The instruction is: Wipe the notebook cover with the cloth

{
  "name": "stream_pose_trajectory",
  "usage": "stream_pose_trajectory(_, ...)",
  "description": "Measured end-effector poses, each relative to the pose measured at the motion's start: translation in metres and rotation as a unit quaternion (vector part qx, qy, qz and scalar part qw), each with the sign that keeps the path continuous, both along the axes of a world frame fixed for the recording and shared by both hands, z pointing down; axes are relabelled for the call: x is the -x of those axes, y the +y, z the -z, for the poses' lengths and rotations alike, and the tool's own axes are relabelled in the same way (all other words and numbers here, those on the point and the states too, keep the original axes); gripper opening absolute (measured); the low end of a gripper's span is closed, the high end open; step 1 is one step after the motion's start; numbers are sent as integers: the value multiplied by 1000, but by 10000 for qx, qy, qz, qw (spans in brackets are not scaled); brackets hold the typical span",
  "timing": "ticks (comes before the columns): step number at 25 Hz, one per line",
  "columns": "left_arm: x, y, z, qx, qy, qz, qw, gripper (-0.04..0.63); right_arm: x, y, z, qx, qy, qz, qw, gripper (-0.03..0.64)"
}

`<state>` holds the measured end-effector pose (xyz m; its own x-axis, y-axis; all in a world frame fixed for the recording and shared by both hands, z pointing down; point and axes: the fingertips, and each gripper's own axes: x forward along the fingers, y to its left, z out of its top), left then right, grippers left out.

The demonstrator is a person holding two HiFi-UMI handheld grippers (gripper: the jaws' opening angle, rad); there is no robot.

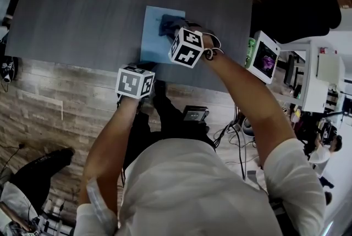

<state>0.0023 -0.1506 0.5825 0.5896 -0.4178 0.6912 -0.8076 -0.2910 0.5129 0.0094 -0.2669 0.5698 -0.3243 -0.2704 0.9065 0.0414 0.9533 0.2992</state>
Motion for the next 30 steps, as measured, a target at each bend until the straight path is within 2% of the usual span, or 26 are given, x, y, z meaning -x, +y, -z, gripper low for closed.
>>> stream_pose_trajectory(30,0,0,-1,-113,-142,-17,9998,28,-17,93,-1,559,-109,322,9979,66)
